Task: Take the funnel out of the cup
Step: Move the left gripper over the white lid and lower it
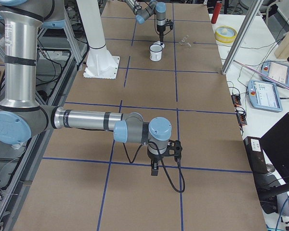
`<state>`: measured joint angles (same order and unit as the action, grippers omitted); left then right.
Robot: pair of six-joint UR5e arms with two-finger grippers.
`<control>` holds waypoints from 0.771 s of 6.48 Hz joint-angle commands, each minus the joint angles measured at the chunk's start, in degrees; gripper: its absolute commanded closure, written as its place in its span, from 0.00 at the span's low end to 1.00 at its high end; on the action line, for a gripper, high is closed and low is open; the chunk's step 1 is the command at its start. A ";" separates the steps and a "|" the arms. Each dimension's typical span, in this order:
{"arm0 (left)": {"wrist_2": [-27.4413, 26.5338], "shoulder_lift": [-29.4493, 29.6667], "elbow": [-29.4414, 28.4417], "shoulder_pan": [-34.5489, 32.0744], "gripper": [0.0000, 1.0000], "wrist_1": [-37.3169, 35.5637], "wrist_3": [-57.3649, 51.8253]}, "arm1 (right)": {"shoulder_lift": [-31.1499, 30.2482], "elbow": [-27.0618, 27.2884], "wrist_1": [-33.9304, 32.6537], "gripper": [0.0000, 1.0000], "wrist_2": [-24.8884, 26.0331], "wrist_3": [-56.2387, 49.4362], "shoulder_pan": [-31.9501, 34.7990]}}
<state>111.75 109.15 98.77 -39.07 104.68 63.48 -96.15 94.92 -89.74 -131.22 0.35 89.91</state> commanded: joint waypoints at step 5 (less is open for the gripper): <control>-0.04 -1.84 2.48 0.66 0.33 -0.35 0.33 | -0.01 0.00 0.00 0.00 0.00 0.00 0.00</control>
<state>111.71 107.50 100.74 -38.34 104.52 63.82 -96.12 94.92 -89.74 -131.22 0.35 89.91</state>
